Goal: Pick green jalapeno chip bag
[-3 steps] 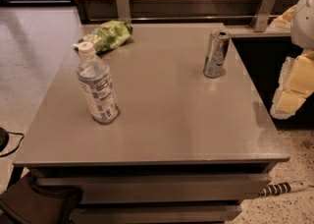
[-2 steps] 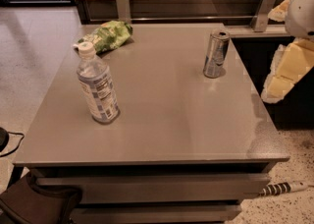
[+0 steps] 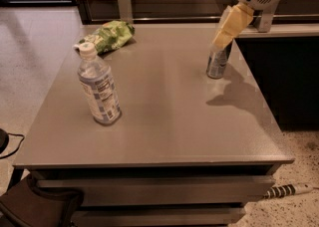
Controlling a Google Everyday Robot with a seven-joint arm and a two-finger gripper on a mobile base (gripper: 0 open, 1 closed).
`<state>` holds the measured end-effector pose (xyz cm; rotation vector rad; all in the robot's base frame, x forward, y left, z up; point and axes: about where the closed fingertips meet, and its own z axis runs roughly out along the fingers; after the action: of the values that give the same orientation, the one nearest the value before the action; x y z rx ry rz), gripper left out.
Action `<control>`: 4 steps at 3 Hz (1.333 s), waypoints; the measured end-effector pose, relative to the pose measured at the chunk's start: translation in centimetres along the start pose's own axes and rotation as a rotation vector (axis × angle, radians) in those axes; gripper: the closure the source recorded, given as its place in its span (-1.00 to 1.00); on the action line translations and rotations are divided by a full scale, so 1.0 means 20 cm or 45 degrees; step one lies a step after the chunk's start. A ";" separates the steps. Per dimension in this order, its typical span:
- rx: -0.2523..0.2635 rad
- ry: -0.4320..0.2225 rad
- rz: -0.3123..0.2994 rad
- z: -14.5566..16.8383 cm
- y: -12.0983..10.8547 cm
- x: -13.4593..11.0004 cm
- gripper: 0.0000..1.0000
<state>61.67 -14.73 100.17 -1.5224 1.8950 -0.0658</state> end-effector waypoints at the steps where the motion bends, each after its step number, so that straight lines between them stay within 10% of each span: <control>1: 0.080 -0.189 -0.062 0.16 -0.17 -0.25 -1.00; 2: 0.113 -0.304 -0.080 0.51 -0.34 -0.69 -1.00; 4: 0.058 -0.276 -0.061 0.70 -0.32 -0.72 -1.00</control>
Offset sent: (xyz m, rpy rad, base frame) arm 0.1322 0.1355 0.0352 0.1967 -0.2677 0.1220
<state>75.59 1.18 99.23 -1.4811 1.6759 0.0330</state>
